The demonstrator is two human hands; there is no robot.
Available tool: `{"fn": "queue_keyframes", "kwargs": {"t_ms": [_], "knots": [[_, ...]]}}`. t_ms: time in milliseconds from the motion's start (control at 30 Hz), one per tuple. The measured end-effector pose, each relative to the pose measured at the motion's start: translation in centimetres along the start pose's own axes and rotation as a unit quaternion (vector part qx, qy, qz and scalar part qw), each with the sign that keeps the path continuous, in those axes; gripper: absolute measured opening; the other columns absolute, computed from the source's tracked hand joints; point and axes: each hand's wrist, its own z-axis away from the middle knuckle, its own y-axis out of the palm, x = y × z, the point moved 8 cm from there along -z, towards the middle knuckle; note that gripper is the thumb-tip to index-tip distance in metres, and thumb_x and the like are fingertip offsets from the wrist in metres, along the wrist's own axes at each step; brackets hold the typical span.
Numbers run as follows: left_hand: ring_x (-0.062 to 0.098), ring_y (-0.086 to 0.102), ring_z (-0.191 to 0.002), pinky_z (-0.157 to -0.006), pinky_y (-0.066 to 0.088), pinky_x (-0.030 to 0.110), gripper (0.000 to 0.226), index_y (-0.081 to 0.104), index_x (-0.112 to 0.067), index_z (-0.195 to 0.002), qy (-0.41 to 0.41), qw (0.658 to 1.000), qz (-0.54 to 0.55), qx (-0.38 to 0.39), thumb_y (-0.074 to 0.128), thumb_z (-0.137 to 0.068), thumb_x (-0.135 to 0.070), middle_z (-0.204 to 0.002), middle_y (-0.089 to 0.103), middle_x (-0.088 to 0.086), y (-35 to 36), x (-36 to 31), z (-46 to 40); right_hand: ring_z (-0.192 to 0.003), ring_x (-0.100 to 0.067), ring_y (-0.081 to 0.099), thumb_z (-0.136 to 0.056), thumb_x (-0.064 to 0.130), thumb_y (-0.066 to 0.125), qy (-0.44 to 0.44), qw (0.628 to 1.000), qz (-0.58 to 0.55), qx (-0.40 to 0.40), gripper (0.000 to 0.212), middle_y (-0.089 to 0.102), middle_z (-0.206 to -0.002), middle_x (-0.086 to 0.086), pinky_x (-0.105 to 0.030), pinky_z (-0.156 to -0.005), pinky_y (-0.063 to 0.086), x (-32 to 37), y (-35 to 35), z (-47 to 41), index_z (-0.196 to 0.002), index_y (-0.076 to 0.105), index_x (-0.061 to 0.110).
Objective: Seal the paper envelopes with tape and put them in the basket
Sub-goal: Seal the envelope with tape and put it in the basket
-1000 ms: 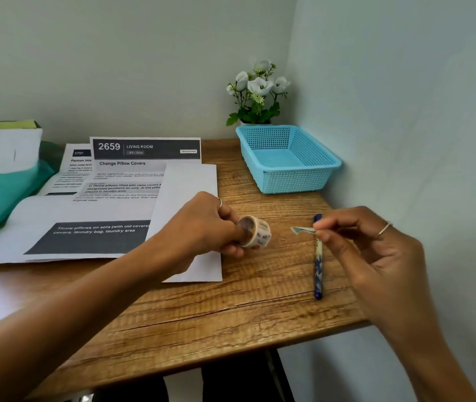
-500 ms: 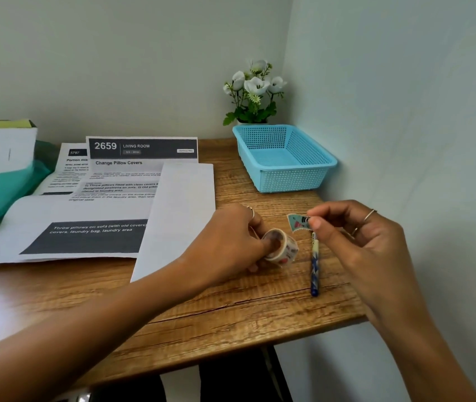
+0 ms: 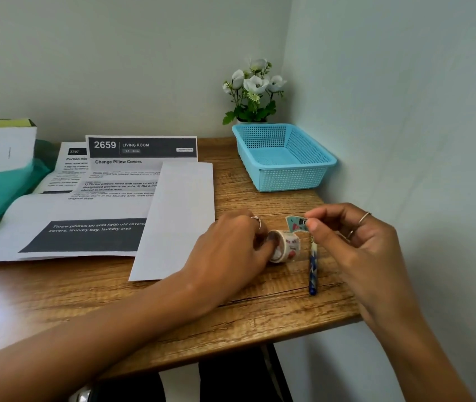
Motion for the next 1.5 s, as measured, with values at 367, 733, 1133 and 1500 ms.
{"fn": "queue_keyframes", "kwargs": {"t_ms": [367, 733, 1133, 1500], "knots": [[0.010, 0.057, -0.071, -0.068, 0.056, 0.031, 0.027, 0.064, -0.015, -0.089, -0.012, 0.993, -0.066, 0.093, 0.066, -0.081, -0.041, -0.080, 0.060, -0.005, 0.1, -1.7, -2.7, -0.083, -0.008, 0.069, -0.083, 0.015, 0.067, 0.006, 1.000, -0.011, -0.012, 0.012, 0.073, -0.084, 0.008, -0.019, -0.074, 0.055, 0.3, -0.4, -0.2, -0.081, 0.071, 0.026], [0.008, 0.059, -0.061, -0.061, 0.049, 0.024, 0.046, 0.066, -0.014, -0.087, -0.055, 0.946, -0.107, 0.300, 0.053, -0.084, -0.058, -0.067, 0.064, -0.005, 2.7, -1.9, -3.7, -0.087, -0.010, 0.069, -0.083, 0.014, 0.068, 0.052, 0.997, -0.051, -0.040, 0.009, 0.073, -0.087, 0.006, -0.023, -0.073, 0.053, -0.8, -0.7, -0.4, -0.085, 0.071, 0.023], [0.002, 0.058, -0.093, -0.071, 0.041, 0.014, 0.025, 0.065, -0.029, -0.104, -0.047, 0.991, -0.034, 0.120, 0.057, -0.086, -0.043, -0.102, 0.063, -0.016, -8.4, 7.8, 0.0, -0.066, -0.016, 0.063, -0.076, 0.008, 0.071, 0.072, 0.988, -0.109, 0.086, 0.013, 0.071, -0.077, -0.003, -0.026, -0.057, 0.052, 1.1, 5.2, 0.1, -0.076, 0.070, 0.021], [-0.014, 0.041, -0.111, -0.080, 0.037, -0.002, 0.030, 0.052, -0.044, -0.116, 0.049, 0.996, 0.025, 0.068, 0.052, -0.087, -0.047, -0.117, 0.042, -0.037, -6.3, 10.3, 4.2, -0.072, -0.013, 0.071, -0.079, -0.003, 0.067, 0.163, 0.973, -0.042, 0.156, 0.023, 0.074, -0.083, -0.003, -0.020, -0.069, 0.056, -0.1, 10.2, 1.9, -0.090, 0.071, 0.017]]}}
